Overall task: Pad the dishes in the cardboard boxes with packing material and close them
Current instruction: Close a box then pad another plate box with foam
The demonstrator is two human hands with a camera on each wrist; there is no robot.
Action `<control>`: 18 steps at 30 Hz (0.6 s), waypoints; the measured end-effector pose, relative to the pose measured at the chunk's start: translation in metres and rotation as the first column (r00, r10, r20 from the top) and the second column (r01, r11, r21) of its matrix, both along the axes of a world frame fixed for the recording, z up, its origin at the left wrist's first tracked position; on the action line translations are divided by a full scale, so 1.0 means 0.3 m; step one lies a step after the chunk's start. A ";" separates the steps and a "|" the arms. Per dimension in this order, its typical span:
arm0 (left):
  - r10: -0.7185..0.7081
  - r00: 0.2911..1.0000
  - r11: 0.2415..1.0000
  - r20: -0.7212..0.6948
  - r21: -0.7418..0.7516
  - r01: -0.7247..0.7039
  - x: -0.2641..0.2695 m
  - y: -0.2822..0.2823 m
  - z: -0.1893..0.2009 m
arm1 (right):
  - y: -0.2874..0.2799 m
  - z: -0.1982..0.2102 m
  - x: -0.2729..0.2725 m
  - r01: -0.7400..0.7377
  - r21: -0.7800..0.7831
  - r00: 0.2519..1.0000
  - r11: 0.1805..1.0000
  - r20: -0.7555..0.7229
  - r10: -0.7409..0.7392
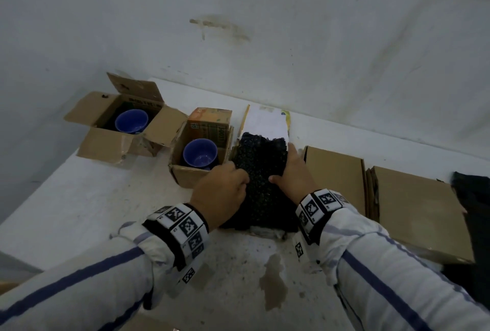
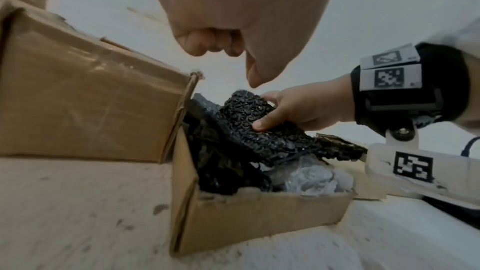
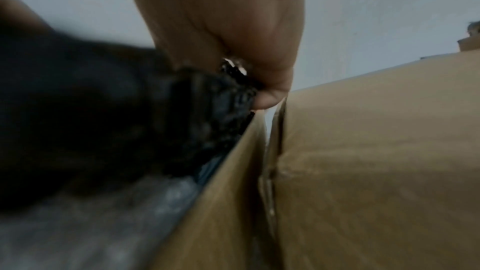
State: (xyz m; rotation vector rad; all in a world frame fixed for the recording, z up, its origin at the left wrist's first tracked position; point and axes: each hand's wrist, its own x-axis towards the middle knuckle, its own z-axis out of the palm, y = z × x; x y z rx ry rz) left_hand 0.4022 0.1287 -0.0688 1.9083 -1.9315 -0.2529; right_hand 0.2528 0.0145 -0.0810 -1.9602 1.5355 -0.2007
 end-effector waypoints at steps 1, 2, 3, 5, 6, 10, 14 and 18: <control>-0.085 0.996 0.996 0.040 -0.003 0.085 -0.003 -0.013 -0.012 | -0.002 0.001 -0.001 0.017 -0.050 0.998 0.999 -0.051 -0.020; -0.152 0.986 0.986 0.063 0.079 0.147 -0.007 -0.026 -0.027 | -0.003 0.009 -0.005 0.024 -0.113 0.994 0.993 -0.103 -0.036; -0.190 0.980 0.961 0.066 0.218 0.172 -0.014 -0.034 -0.040 | -0.006 0.022 -0.012 0.017 -0.194 0.989 0.981 -0.143 -0.045; -0.211 0.975 0.850 0.071 0.506 0.147 -0.013 -0.042 -0.057 | -0.017 0.056 -0.022 -0.061 -0.348 0.984 0.936 -0.179 -0.003; -0.204 0.975 0.803 0.088 0.585 0.115 -0.011 -0.045 -0.062 | -0.024 0.071 -0.023 -0.141 -0.374 0.976 0.917 -0.206 0.067; -0.178 0.972 0.756 0.155 0.653 0.034 -0.019 -0.058 -0.063 | -0.046 0.072 -0.012 -0.435 -0.030 0.814 0.900 -0.439 0.379; -0.172 0.963 0.747 0.209 0.665 -0.011 -0.037 -0.069 -0.049 | -0.053 0.019 0.003 -0.461 0.148 0.705 0.875 -0.537 0.463; -0.180 0.954 0.741 0.241 0.671 -0.030 -0.046 -0.072 -0.049 | -0.057 -0.026 0.017 -0.484 0.171 0.631 0.858 -0.611 0.478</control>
